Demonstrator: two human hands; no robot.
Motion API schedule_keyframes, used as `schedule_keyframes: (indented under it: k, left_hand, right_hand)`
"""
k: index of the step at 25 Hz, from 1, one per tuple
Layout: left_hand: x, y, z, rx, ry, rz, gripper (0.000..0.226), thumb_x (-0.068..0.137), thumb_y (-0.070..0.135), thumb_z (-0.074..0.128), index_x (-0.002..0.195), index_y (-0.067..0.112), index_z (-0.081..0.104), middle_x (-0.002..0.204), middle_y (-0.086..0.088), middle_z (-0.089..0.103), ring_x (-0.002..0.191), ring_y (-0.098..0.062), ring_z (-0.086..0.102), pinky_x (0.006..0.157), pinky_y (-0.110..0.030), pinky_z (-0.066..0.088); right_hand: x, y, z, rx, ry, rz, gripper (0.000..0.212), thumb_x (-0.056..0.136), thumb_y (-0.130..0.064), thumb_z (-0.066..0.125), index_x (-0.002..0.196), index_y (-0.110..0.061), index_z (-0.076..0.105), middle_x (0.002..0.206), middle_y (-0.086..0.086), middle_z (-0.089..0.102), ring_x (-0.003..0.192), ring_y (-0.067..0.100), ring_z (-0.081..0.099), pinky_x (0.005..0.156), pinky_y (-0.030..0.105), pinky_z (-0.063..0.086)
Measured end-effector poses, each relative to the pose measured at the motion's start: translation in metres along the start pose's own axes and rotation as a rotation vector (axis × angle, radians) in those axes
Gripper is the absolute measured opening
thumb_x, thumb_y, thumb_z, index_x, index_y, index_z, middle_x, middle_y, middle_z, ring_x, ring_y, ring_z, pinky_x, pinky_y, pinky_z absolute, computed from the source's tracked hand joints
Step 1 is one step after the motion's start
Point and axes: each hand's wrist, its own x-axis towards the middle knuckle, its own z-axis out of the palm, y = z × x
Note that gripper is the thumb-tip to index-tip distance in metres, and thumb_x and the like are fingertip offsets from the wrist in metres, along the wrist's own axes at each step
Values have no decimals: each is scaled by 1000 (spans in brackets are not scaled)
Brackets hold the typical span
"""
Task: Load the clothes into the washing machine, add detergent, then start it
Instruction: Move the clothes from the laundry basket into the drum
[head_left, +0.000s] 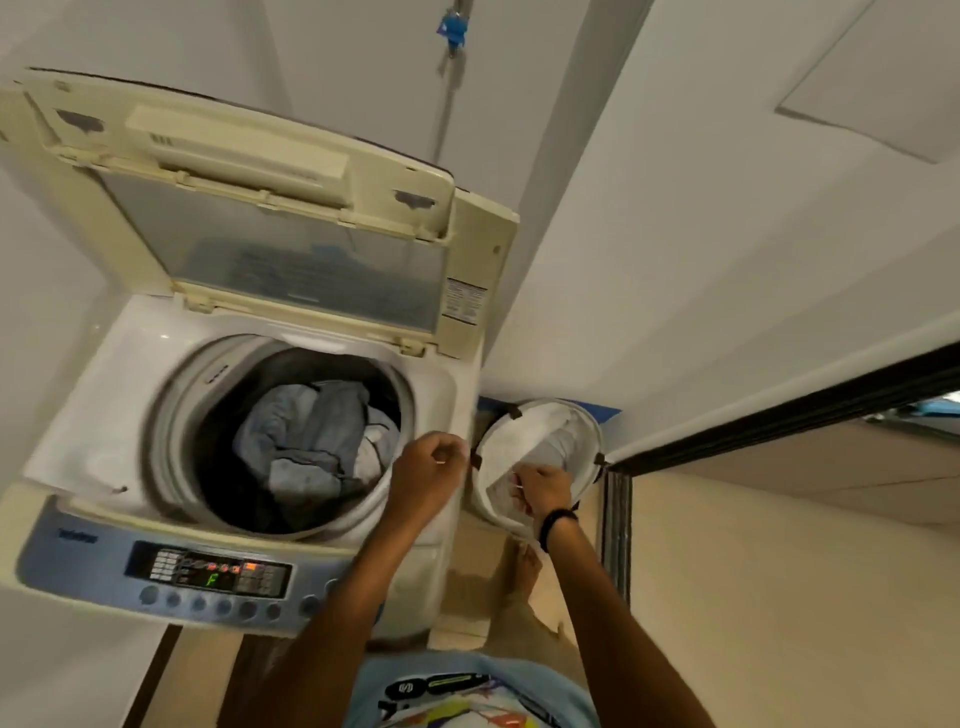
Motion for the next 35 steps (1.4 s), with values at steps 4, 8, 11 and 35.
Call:
schedule_keyframes:
  k: [4, 8, 11, 35]
  left_hand:
    - [23, 13, 108, -21, -86, -82, 13, 92, 24, 62, 100, 21, 72, 95, 12, 70, 90, -5, 64, 72, -8, 44]
    - [83, -20, 203, 43, -63, -280, 18, 95, 25, 59, 107, 17, 70, 102, 4, 69, 91, -8, 60, 74, -14, 41]
    - [149, -79, 268, 78, -70, -448, 22, 94, 22, 54, 108, 13, 69, 109, -5, 70, 99, -21, 64, 79, -26, 44]
    - [294, -326, 420, -702, 67, -916, 17, 101, 11, 48, 112, 13, 62, 92, -5, 63, 81, -20, 61, 67, -27, 48]
  right_hand:
    - [95, 20, -64, -28, 12, 143, 16, 88, -7, 54, 80, -2, 66, 72, 16, 62, 57, 23, 53, 53, 29, 47]
    - [201, 41, -96, -90, -24, 241, 17, 85, -4, 54, 71, -2, 62, 66, 17, 60, 59, 26, 55, 59, 34, 49]
    - [302, 75, -95, -171, -18, 274, 21, 85, -4, 54, 65, -3, 60, 63, 16, 60, 60, 27, 56, 62, 35, 51]
    - [578, 260, 36, -239, 131, 200, 80, 71, -64, 56, 133, -13, 55, 134, 11, 60, 115, 33, 60, 98, 46, 51]
